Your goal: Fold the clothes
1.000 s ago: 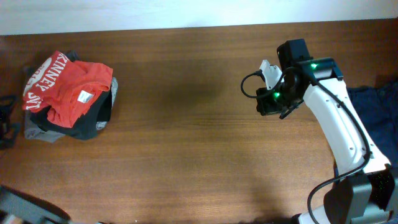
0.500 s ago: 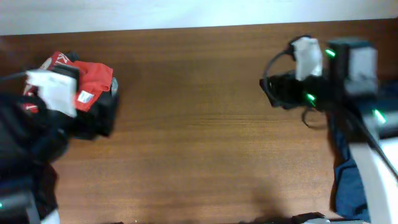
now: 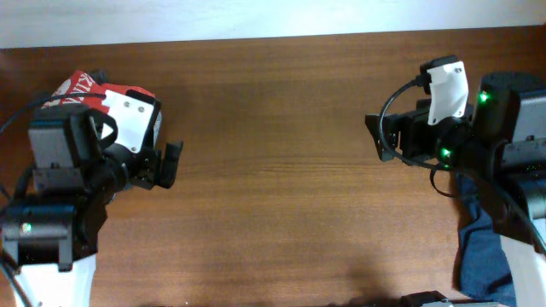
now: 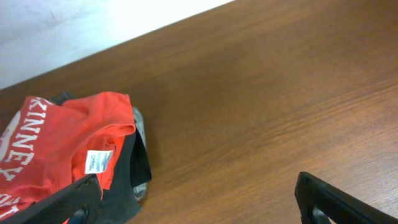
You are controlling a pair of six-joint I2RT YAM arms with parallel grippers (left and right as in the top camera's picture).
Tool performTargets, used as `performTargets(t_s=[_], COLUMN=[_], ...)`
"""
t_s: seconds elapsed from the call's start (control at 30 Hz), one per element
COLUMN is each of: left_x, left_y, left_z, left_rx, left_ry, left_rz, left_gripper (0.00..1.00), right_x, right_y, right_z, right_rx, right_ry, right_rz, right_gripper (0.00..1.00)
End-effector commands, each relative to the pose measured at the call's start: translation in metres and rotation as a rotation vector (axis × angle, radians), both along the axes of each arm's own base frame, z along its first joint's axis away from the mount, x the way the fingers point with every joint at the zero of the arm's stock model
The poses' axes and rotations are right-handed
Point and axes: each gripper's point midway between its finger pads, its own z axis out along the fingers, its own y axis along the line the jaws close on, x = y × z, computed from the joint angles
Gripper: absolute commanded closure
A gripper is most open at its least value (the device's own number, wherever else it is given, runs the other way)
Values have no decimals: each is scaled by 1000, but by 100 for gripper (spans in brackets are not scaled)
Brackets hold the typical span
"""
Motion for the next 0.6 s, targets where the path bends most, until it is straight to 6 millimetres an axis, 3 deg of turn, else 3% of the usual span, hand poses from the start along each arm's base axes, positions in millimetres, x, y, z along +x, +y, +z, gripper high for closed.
performTargets(t_s=[0.0,0.17,0.23,0.43,0.57], left_x=[6,15,17,18,18], left_y=[0,0,0,0,0], left_z=[-8,-20,-24,-26,-26], left_rx=[19,19,20,20,20], left_ry=[28,70,80,89,89], left_rz=[-7,-7,-7,-7,-8], left_gripper=[1,1,1,1,1], right_x=[9,13,1,-23,-44], right_y=[-2,0,-1,-47,-55], right_z=[-9,-17,-18,-8,-40], right_rx=[-12,-15,-16,-157,-157], right_ry=[30,56,61,-223,-302], right_rz=[-14,-8,-7,-201,-236], right_gripper=[1,1,1,1,1])
